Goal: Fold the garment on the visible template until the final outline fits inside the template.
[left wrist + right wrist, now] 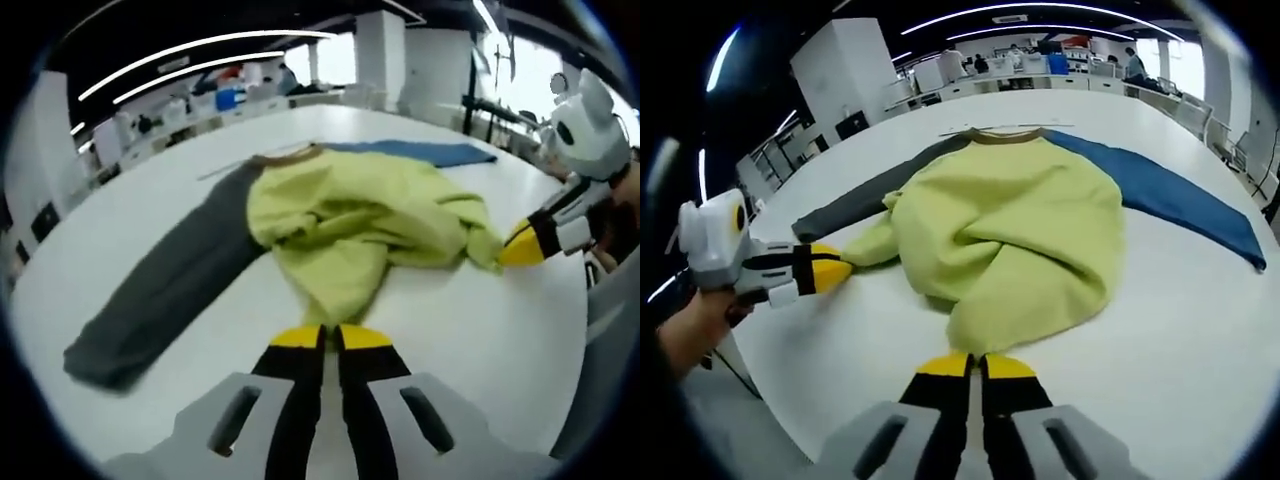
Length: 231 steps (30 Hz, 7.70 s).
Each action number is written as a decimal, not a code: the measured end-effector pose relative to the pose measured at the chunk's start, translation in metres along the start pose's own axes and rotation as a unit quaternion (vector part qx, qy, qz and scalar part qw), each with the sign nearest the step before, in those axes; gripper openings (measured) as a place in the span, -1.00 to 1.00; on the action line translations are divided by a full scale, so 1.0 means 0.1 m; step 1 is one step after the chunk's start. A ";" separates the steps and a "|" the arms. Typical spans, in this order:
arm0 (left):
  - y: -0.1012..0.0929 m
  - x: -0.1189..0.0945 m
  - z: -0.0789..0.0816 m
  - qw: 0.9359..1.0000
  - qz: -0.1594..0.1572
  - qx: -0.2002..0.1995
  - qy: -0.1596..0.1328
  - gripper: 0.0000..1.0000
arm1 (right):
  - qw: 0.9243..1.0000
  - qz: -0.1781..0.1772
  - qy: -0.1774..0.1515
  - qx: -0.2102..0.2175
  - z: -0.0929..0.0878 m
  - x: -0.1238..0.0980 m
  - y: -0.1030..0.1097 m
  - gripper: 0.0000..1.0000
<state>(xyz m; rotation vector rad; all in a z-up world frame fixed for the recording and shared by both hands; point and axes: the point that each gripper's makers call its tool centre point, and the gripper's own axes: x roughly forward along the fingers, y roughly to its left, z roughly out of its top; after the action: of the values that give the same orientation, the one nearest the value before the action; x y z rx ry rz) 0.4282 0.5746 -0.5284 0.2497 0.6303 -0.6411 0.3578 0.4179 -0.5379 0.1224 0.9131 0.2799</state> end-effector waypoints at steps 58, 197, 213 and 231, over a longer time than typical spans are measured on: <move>-0.20 -0.98 -0.46 0.990 -0.019 -0.118 0.081 -0.99 | 0.992 -0.027 0.076 -0.097 -0.40 -0.94 -1.31 -1.00; -0.36 -1.28 -0.31 0.995 0.015 -0.095 0.016 0.81 | 0.999 -0.034 -0.004 0.004 -0.12 -1.18 -1.74 0.36; -0.39 -1.28 -0.23 0.997 0.017 -0.073 -0.005 0.98 | 0.996 -0.059 -0.071 0.022 0.43 -1.15 -2.43 0.47; -0.38 -1.21 -0.21 0.997 0.028 -0.074 -0.006 0.98 | 0.987 -0.133 -0.080 0.037 0.69 -0.99 -3.32 0.31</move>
<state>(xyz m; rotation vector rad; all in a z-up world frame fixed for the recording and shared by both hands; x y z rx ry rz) 0.3194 0.6115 -0.4708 0.1242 0.6543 -0.5385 0.4171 0.0722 -0.4946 0.0891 0.7692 -0.0124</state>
